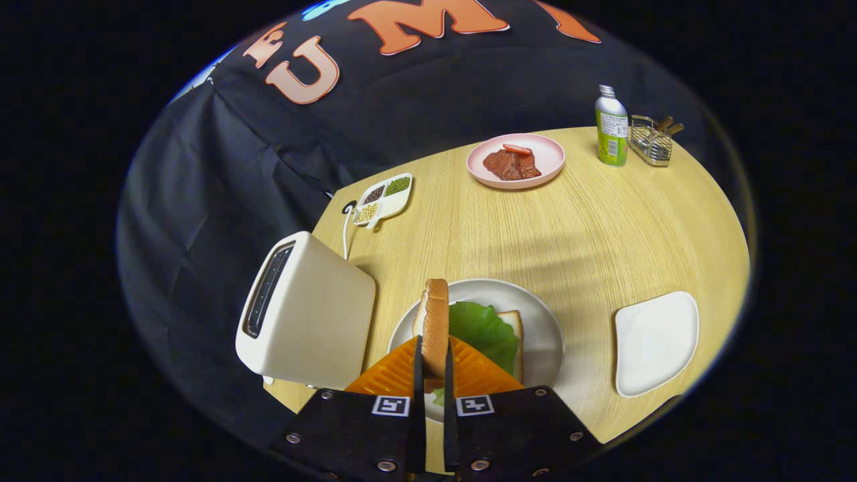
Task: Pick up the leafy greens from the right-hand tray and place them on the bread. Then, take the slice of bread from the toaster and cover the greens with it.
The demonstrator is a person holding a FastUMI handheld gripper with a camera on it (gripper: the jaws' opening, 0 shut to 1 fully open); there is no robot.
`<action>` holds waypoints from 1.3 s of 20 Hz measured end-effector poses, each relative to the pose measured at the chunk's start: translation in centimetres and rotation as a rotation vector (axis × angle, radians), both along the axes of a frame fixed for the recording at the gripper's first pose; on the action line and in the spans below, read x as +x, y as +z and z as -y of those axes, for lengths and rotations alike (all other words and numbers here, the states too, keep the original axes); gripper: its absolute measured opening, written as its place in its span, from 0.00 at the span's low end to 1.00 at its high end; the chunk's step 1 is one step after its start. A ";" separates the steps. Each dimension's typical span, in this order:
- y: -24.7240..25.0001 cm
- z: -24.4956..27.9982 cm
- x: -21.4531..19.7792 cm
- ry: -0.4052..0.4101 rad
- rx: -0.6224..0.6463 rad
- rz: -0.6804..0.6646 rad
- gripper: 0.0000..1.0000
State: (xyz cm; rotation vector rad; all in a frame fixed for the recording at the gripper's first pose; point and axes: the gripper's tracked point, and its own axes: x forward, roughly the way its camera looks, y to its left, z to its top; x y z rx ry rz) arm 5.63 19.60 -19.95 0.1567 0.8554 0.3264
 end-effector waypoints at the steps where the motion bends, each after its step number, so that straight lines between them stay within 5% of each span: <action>1: -0.4 0.3 0.0 0.002 -0.015 -0.009 0.12; 13: -0.5 4.1 0.4 -0.058 -0.117 0.004 0.64; 18: 2.7 6.2 0.7 -0.102 -0.162 0.090 0.98; 26: 14.0 8.6 0.6 -0.143 -0.264 0.391 0.99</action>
